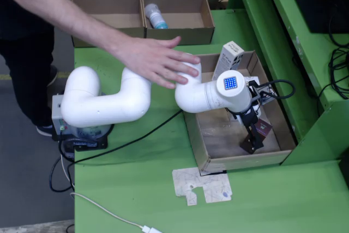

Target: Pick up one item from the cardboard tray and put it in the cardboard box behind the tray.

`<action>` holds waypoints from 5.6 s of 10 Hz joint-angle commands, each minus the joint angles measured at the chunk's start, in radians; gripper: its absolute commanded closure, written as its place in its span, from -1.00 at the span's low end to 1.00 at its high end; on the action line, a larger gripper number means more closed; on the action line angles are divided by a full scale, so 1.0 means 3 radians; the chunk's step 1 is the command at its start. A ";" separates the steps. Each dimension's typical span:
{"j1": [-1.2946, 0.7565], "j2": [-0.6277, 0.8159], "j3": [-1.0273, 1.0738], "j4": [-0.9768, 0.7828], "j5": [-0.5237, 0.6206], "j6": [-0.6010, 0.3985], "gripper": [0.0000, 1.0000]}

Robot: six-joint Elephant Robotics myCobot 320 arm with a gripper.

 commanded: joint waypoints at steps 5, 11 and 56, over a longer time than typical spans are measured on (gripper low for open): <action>-0.0023 0.0166 0.0087 0.0034 0.0027 0.0012 -1.00; -0.0023 0.0166 0.0087 0.0034 0.0027 0.0012 -1.00; 0.0118 -0.0201 0.0087 0.0569 -0.0243 0.0249 -1.00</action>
